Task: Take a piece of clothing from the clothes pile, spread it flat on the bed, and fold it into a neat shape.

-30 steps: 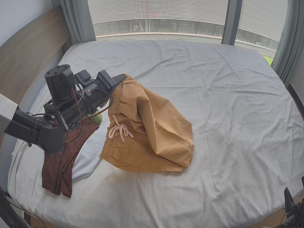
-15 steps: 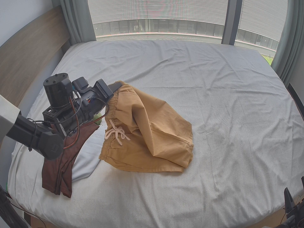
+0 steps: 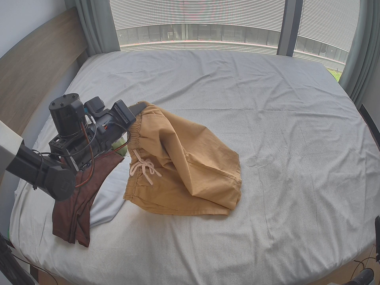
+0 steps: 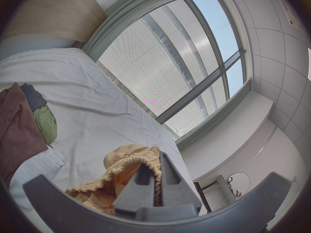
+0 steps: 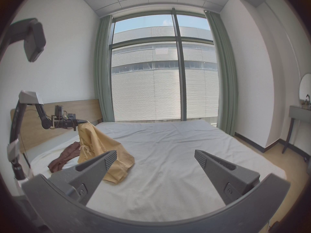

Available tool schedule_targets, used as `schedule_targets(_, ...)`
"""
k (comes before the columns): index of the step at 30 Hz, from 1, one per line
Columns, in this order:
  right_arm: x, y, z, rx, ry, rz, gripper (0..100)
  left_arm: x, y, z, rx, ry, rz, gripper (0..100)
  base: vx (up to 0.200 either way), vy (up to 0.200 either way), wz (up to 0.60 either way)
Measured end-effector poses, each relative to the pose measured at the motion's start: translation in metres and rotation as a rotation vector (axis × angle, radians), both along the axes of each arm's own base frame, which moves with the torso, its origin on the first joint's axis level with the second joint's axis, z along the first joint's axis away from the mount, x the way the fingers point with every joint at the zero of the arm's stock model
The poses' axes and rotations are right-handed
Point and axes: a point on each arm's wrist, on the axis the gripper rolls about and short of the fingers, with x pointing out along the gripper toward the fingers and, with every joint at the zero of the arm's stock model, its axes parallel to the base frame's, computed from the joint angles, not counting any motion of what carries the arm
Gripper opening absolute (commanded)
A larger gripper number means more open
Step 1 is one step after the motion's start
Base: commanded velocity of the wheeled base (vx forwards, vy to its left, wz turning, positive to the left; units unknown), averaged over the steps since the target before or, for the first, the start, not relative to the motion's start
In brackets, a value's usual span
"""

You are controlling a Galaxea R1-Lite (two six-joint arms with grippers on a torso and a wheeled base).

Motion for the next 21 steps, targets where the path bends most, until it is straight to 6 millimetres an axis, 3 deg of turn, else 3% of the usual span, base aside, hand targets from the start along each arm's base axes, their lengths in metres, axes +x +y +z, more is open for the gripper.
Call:
schedule_targets(6, 0.022, 0.0, 0.034, 0.135, 0.099, 0.146, 100, -0.001, 0.0, 0.001, 0.0, -0.006, -0.001, 0, 0.0, 0.0, 0.0)
schedule_targets(12, 0.065, 0.011, 0.069, 0.242, 0.201, 0.268, 100, -0.002, 0.001, 0.001, 0.004, -0.02, 0.001, 0, 0.0, 0.0, 0.0)
schedule_targets(21, 0.144, 0.037, 0.082, 0.305, 0.38, 0.346, 100, -0.002, 0.001, -0.001, 0.023, -0.041, 0.002, 0, 0.0, 0.0, 0.0)
